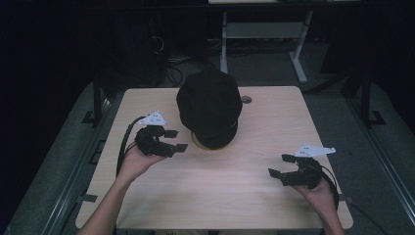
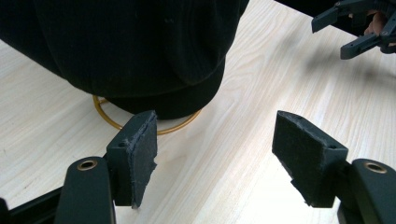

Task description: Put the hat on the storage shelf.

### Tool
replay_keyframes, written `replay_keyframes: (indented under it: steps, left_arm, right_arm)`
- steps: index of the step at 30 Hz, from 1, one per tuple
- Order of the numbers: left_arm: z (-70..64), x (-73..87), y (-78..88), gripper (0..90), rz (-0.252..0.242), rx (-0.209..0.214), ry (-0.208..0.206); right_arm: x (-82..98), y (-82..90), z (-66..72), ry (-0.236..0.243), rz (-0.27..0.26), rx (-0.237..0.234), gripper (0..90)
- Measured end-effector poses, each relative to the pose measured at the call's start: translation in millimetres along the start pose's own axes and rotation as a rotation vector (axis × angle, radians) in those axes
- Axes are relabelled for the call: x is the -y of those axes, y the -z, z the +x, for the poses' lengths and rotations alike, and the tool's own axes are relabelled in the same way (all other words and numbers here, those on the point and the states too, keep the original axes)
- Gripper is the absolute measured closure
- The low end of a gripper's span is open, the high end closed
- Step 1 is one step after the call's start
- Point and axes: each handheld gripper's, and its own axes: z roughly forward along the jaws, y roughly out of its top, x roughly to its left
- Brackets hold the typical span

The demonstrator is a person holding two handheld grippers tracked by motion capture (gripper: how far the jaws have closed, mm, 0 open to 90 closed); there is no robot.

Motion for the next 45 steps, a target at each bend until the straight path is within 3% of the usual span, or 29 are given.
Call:
replay_keyframes:
  steps: [12, 24, 32, 39, 42, 45]
  left_arm:
    - [-3.7, 25.4, -3.7, 28.1, -0.005, -0.009, 0.015]
    - [-7.0, 48.1, 1.0, 27.6, -0.010, -0.056, 0.012]
    - [-5.6, 67.2, 7.8, 27.2, -0.032, -0.067, 0.054]
    - [-3.8, 81.8, 11.9, 27.0, -0.022, -0.090, 0.069]
    - [-3.5, 88.4, 14.3, 27.0, -0.031, -0.079, 0.106]
    - [-4.2, 95.6, 15.9, 27.0, -0.039, -0.086, 0.114]
  right_arm:
    - [-0.2, -1.3, 2.2, 0.002, 0.007, -0.002, 18.0]
    - [1.5, -1.0, 1.9, 0.001, 0.007, 0.000, 17.9]
    - [1.7, -1.8, 2.5, -0.001, 0.008, -0.005, 17.9]
    - [2.2, -0.9, 3.4, -0.001, 0.005, -0.003, 17.9]
    - [2.2, -0.5, 3.1, -0.008, 0.004, -0.004, 17.9]
    - [2.9, -0.3, 2.4, -0.009, 0.000, -0.003, 17.9]
